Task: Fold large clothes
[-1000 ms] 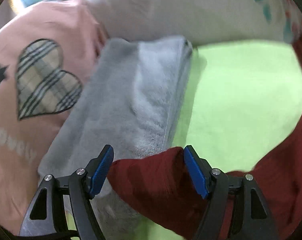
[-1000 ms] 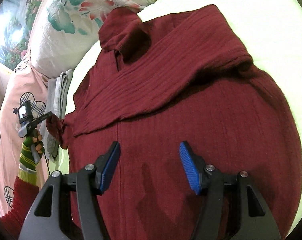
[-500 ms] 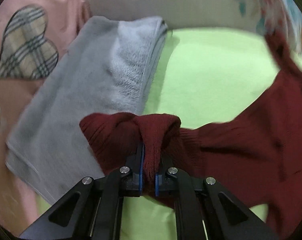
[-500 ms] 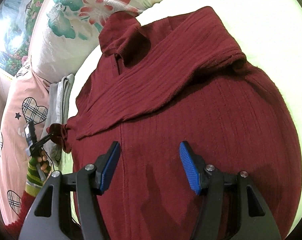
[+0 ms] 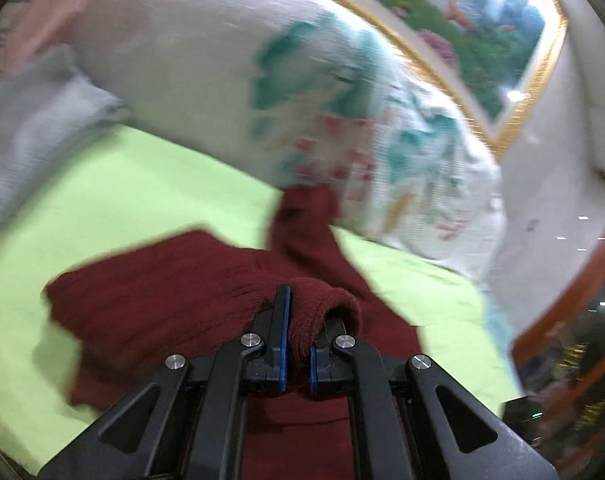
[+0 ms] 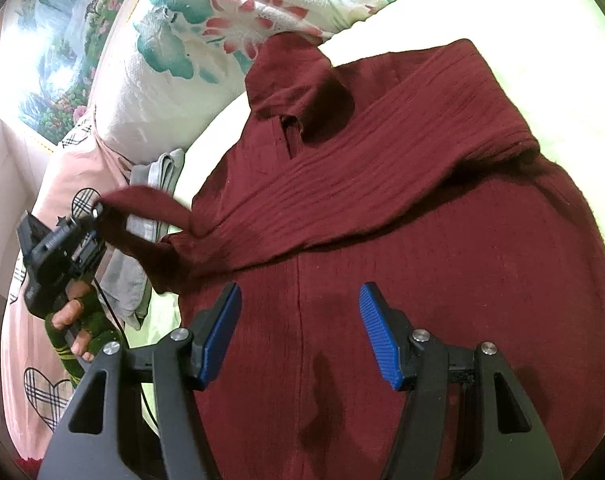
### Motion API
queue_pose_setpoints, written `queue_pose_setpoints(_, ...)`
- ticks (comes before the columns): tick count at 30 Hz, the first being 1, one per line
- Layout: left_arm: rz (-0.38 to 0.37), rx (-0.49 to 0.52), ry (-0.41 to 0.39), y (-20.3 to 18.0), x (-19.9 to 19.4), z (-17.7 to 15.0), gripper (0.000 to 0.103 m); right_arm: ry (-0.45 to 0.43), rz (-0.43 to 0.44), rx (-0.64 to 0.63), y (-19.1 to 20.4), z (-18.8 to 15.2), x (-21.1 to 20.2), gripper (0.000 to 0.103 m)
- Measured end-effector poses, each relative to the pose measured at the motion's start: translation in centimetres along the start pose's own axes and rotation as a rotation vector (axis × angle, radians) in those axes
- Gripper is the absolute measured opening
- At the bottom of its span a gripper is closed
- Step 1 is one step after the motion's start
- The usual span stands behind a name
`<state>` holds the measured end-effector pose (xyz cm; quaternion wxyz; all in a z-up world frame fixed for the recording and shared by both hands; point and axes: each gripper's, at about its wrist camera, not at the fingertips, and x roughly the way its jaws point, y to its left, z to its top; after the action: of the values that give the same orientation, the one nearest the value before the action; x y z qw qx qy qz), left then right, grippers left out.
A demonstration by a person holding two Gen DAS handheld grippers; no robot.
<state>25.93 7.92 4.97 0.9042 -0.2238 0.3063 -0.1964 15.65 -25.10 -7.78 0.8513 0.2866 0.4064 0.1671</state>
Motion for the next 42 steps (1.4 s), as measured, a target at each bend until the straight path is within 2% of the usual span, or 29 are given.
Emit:
queue_pose_setpoints(2,-0.026,0.035,0.026,-2.9,1.9,-1.6,0.006,-0.010,-0.005,0.013,-0.3,-0.1,-0.2,0.062)
queue_pose_setpoints(4,-0.002,0.071,0.075,-4.4,4.3,-3.4,0.006,-0.016,-0.007,0.031,-0.7,0.0,-0.3,0.062)
queue_pose_setpoints(10,0.051,0.132,0.316,-3.6,9.6,-10.5,0.008,-0.032,-0.011,0.058,-1.5,0.7,-0.7,0.062)
queue_pose_setpoints(12,0.082,0.147,0.351,-2.9,9.7,-11.6,0.012,-0.035,-0.005,0.068,-1.6,1.2,-0.6,0.062)
queue_pose_setpoints(13,0.085,0.146,0.358,-2.5,9.4,-11.8,0.014,-0.039,-0.005,0.071,-1.5,1.5,-0.6,0.062)
queue_pose_setpoints(15,0.075,0.140,0.356,-1.7,7.9,-12.3,0.025,-0.056,-0.002,0.067,-1.3,2.3,-0.5,0.062)
queue_pose_setpoints(16,0.078,0.144,0.349,-1.5,7.2,-12.3,0.037,-0.063,-0.004,0.064,-1.2,2.8,-0.3,0.062)
queue_pose_setpoints(17,0.096,0.154,0.330,-1.2,6.2,-12.2,0.045,-0.066,-0.006,0.062,-1.1,3.4,0.0,0.062)
queue_pose_setpoints(19,0.166,0.167,0.267,-0.3,3.6,-12.1,0.051,-0.071,-0.015,0.056,-1.0,4.6,0.8,0.062)
queue_pose_setpoints(23,0.331,0.127,0.185,3.2,-0.2,-11.0,0.051,-0.034,-0.069,0.000,-0.5,6.8,4.0,0.062)
queue_pose_setpoints(26,0.470,0.083,0.194,6.9,-0.9,-11.0,0.049,0.011,-0.150,-0.038,-0.4,7.5,6.8,0.062)
queue_pose_setpoints(29,0.497,0.024,0.219,9.6,-0.9,-11.1,0.049,0.086,-0.181,-0.078,-0.2,7.1,9.8,0.062)
queue_pose_setpoints(30,0.482,0.000,0.221,10.1,-0.8,-11.1,0.049,0.105,-0.189,-0.098,-0.1,6.9,10.6,0.060)
queue_pose_setpoints(31,0.472,-0.013,0.222,10.5,-0.6,-10.9,0.049,0.115,-0.198,-0.123,0.1,6.7,11.3,0.040)
queue_pose_setpoints(32,0.479,-0.007,0.221,10.5,-0.3,-10.7,0.049,0.121,-0.209,-0.147,0.4,6.5,11.7,0.026)
queue_pose_setpoints(33,0.490,0.008,0.222,10.4,0.1,-10.5,0.049,0.130,-0.195,-0.149,0.5,6.5,11.9,0.007)
queue_pose_setpoints(34,0.494,0.016,0.223,10.2,0.4,-10.4,0.049,0.131,-0.153,-0.137,0.6,6.8,11.7,0.007)
queue_pose_setpoints(35,0.494,0.024,0.224,10.0,0.8,-10.2,0.049,0.110,-0.147,-0.145,0.8,7.0,11.1,0.007)
queue_pose_setpoints(38,0.502,0.035,0.212,9.4,1.8,-9.2,0.048,-0.027,-0.136,-0.188,1.9,8.5,6.9,0.006)
queue_pose_setpoints(40,0.523,0.027,0.203,9.7,2.2,-8.8,0.047,-0.121,-0.136,-0.163,1.3,9.9,3.4,0.006)
queue_pose_setpoints(42,0.529,0.010,0.206,9.9,2.2,-8.7,0.046,-0.188,-0.175,-0.131,0.0,10.8,1.2,0.006)
